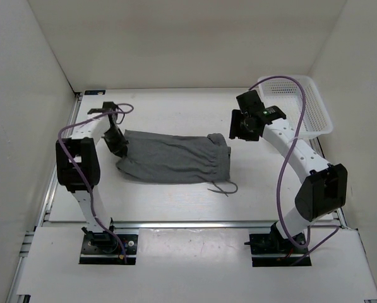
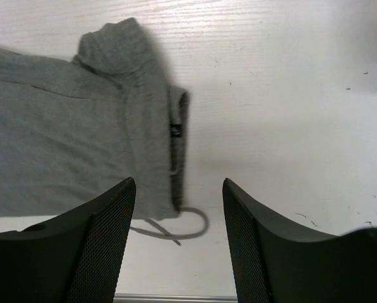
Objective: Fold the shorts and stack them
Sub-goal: Fold the shorts
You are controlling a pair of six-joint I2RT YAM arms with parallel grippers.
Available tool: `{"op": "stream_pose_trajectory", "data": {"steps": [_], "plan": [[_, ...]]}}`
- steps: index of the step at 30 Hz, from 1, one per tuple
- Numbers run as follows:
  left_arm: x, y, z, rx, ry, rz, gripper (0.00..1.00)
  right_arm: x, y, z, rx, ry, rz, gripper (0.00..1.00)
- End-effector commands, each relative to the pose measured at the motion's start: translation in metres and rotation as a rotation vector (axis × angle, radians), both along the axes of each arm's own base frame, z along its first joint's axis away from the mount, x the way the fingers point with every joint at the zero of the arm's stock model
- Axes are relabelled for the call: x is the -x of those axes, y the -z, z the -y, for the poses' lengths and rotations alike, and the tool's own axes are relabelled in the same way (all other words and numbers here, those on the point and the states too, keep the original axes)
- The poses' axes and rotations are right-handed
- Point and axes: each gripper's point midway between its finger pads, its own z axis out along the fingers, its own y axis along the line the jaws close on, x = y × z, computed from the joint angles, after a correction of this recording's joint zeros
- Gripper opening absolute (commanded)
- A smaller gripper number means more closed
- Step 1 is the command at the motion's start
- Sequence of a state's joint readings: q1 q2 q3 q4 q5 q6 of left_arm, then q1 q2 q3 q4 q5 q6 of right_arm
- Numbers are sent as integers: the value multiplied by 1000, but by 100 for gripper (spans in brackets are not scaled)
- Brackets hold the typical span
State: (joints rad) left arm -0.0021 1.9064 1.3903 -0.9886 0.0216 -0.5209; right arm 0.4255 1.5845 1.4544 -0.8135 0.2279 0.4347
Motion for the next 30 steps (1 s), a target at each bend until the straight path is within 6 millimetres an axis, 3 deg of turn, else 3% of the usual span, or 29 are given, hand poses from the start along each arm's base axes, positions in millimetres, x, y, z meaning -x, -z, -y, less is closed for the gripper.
{"op": "stream_pose_trajectory", "data": {"steps": [1, 2, 5, 6, 8, 9, 11, 12, 14, 15, 17, 18, 19, 21, 22, 24, 25, 27, 30], "plan": [[-25, -78, -33, -215, 45, 169, 10, 9, -11, 8, 11, -22, 23, 62], [-38, -102, -23, -248, 107, 226, 10, 9, -11, 8, 11, -22, 23, 62], [-36, -123, -18, -343, 170, 196, 10, 13, -5, 13, 17, -13, 9, 62], [-43, -141, -3, -351, 212, 247, 10, 15, -9, 11, 4, -19, 16, 62], [-45, -151, 14, -345, 252, 272, 10, 16, -10, 15, 4, -10, 18, 62], [-50, -164, 34, -343, 290, 323, 10, 17, -14, 14, -14, -6, 25, 62], [-49, -165, 56, -337, 348, 317, 10, 21, -14, 19, -15, 3, 28, 61], [-46, -168, 81, -324, 397, 333, 10, 22, -21, 21, -21, 17, 51, 61], [-47, -182, 115, -301, 453, 386, 10, 29, -16, 27, -4, 25, 43, 61], [-37, -175, 151, -290, 543, 381, 10, 33, -18, 33, -3, 47, 48, 61], [-30, -186, 198, -229, 602, 431, 10, 39, -12, 45, 11, 74, 37, 61], [-25, -171, 222, -212, 647, 402, 10, 42, -14, 53, 2, 103, 47, 61], [-5, -175, 262, -151, 728, 420, 10, 45, -12, 58, 3, 115, 44, 61], [15, -150, 301, -122, 822, 374, 10, 53, -5, 73, 9, 151, 32, 61], [31, -144, 321, -100, 855, 364, 20, 56, -3, 77, 10, 164, 29, 61], [41, -132, 329, -74, 860, 317, 68, 64, 2, 86, 13, 185, 22, 62], [45, -128, 327, -75, 866, 293, 86, 66, 4, 91, 13, 199, 21, 62], [41, -140, 322, -62, 836, 318, 100, 70, 7, 95, 22, 199, 15, 62], [29, -183, 303, 35, 758, 387, 100, 73, 12, 96, 26, 199, 3, 62]]}}
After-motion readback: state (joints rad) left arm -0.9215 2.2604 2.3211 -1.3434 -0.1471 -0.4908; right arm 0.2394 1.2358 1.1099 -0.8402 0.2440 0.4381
